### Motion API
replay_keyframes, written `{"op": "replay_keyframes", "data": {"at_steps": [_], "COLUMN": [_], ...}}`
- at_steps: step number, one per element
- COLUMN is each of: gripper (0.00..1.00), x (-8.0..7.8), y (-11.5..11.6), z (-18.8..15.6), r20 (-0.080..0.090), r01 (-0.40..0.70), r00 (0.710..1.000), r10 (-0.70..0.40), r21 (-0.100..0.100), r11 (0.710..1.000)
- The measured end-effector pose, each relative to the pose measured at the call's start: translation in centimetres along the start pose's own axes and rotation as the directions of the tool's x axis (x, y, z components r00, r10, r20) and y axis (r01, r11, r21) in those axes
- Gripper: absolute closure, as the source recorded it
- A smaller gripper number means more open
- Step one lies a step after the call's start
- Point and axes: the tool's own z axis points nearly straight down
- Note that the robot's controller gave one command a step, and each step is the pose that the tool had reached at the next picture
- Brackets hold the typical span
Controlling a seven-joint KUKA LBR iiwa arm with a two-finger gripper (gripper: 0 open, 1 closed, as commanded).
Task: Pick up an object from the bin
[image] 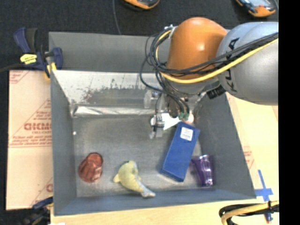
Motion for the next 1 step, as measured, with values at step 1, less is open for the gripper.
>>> {"op": "replay_keyframes", "data": {"at_steps": [1], "gripper": [0.00], "x": [4.05], "y": [2.91], "z": [4.94], "r20": [0.003], "r01": [-0.004], "r00": [1.000], "r10": [0.004], "r21": [-0.001], "r11": [1.000]}}
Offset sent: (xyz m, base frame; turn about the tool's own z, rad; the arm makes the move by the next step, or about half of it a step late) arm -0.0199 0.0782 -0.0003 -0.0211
